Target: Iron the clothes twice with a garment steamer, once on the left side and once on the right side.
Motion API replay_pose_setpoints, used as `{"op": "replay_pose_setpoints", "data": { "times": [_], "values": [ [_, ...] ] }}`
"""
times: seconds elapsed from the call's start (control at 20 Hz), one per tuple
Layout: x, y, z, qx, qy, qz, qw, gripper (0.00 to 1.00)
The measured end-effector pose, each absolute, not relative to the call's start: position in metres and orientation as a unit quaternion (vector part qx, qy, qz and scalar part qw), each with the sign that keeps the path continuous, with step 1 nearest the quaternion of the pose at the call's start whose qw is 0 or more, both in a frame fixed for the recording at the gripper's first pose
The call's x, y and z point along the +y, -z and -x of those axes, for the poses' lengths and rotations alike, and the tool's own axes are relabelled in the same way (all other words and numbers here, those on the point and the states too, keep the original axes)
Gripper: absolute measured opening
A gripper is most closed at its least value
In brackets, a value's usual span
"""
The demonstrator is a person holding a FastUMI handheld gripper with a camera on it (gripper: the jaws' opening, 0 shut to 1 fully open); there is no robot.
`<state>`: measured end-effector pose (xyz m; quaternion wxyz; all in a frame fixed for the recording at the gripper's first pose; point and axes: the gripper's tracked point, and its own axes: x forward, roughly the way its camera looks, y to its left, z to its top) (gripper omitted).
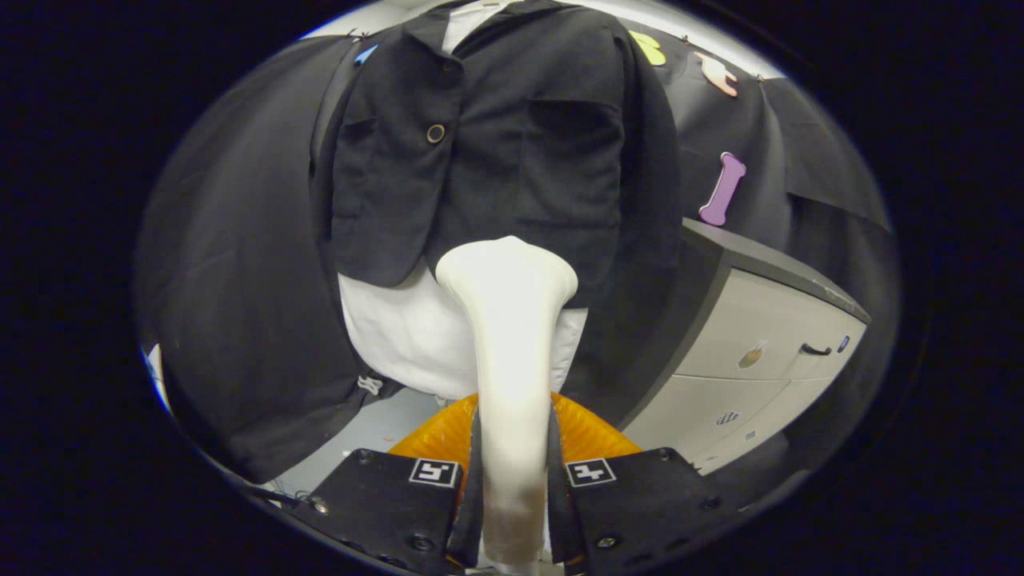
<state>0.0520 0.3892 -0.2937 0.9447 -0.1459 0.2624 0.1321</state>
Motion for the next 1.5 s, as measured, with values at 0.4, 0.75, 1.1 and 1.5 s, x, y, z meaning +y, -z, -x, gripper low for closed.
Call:
{"op": "replay_pose_setpoints", "data": {
  "times": [0.4,0.75,1.1,1.5],
  "values": [
    [0.453,0.144,-0.049,0.086,-0.194,0.116,0.97,0.36],
    [0.54,-0.02,-0.042,-0.124,-0.262,0.066,0.955,0.35],
    [0.611,-0.105,-0.051,-0.225,-0.284,0.052,0.931,0.36],
    [0.656,-0.132,-0.087,-0.234,-0.271,0.07,0.931,0.36]
  ]
}}
